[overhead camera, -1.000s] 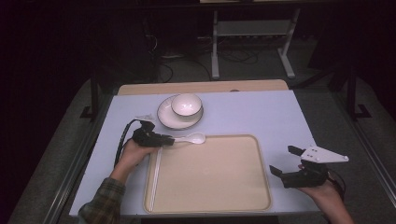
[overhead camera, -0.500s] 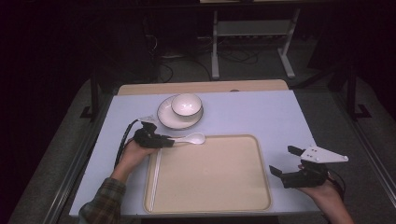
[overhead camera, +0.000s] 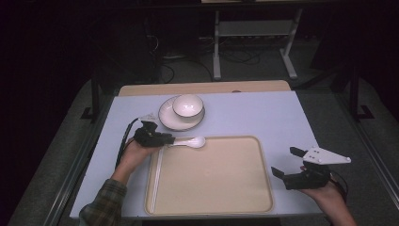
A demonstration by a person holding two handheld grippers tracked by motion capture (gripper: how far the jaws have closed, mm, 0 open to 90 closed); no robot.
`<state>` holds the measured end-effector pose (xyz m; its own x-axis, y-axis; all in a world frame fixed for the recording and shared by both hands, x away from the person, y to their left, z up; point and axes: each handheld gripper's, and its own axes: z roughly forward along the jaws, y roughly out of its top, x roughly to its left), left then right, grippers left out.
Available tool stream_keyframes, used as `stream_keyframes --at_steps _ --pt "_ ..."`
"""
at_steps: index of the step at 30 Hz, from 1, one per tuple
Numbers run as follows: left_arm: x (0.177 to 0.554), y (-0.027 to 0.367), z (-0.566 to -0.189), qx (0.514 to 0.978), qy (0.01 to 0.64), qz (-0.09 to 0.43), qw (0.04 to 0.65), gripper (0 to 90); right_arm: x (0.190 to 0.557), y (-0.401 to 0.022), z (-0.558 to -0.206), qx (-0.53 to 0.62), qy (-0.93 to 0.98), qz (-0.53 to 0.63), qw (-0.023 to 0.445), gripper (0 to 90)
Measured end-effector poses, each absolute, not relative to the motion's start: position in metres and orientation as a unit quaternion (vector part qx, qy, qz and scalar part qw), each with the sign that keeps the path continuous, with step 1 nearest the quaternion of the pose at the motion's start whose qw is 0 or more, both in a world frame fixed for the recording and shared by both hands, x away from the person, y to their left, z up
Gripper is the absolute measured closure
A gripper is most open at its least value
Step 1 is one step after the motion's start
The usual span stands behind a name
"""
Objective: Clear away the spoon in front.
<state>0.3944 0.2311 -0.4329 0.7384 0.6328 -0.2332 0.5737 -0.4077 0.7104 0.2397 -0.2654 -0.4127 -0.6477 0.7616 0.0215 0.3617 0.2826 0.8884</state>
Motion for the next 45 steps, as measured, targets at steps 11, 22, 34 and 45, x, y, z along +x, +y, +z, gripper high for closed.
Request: stream_keyframes --at_steps 11,22,34,45 --pt "0.403 0.189 -0.42 0.839 0.333 0.046 0.427 84.5 0.24 -0.266 -0.412 0.364 0.772 0.477 0.21 1.5" --pt "0.415 0.15 -0.426 0.853 0.311 0.055 0.415 89.5 0.239 -0.266 -0.413 0.365 0.772 0.477 0.209 1.5" --pt "0.42 0.13 -0.436 0.864 0.299 0.052 0.401 89.5 0.239 -0.267 -0.413 0.365 0.772 0.477 0.209 1.5" --pt "0.415 0.127 -0.442 0.87 0.294 0.038 0.394 89.6 0.239 -0.268 -0.413 0.365 0.771 0.479 0.209 1.5"
